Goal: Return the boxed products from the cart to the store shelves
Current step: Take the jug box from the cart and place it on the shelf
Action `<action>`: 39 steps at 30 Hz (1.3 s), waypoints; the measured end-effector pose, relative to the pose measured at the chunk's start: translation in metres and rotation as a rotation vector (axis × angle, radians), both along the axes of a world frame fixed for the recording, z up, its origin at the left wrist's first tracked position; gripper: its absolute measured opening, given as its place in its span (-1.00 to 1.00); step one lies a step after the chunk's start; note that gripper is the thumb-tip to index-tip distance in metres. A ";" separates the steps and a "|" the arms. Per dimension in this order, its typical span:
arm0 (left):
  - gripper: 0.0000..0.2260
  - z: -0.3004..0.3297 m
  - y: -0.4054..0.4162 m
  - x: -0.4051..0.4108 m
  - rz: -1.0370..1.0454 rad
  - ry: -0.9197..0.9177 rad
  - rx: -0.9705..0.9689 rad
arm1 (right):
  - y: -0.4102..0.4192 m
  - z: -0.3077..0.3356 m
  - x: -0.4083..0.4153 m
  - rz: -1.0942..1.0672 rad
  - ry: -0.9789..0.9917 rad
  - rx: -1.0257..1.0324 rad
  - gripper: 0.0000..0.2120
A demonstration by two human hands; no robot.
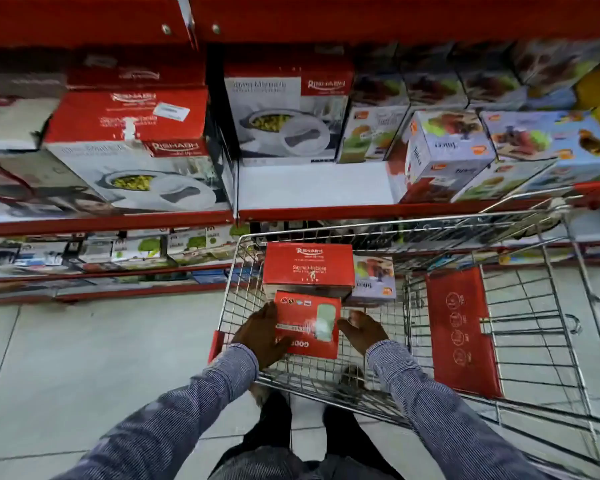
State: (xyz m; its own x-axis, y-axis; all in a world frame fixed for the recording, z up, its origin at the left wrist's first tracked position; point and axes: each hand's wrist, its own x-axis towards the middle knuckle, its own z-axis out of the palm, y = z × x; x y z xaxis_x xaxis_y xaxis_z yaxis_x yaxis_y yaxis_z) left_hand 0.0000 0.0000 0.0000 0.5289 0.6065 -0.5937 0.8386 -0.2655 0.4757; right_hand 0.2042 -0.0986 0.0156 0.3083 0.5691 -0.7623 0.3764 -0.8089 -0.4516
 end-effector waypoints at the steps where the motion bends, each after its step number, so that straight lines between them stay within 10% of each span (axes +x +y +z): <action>1: -0.31 -0.010 -0.003 0.001 0.063 -0.021 -0.059 | -0.003 -0.015 -0.001 -0.080 0.060 -0.028 -0.26; 4: -0.36 -0.010 -0.009 0.004 0.290 0.009 -0.230 | -0.021 -0.078 0.003 -0.274 0.217 -0.084 -0.13; 10: -0.52 -0.001 -0.015 0.012 0.562 -0.059 -0.292 | -0.010 -0.031 -0.018 -0.556 0.336 -0.077 -0.79; 17: -0.50 0.051 -0.008 -0.001 0.667 -0.313 -0.267 | -0.014 0.036 -0.005 -0.466 0.237 0.190 -0.72; 39: -0.58 0.371 0.041 -0.003 0.458 -1.085 0.637 | 0.060 0.368 0.020 -0.125 -0.052 1.360 -0.79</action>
State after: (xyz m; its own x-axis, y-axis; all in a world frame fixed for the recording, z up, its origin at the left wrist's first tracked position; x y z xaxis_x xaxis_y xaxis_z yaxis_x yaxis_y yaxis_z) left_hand -0.0030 0.0406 0.3706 0.2250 0.8668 0.4449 0.1902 -0.4869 0.8525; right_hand 0.2244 -0.0388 0.3838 0.4237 0.8194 0.3861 0.3752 0.2292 -0.8982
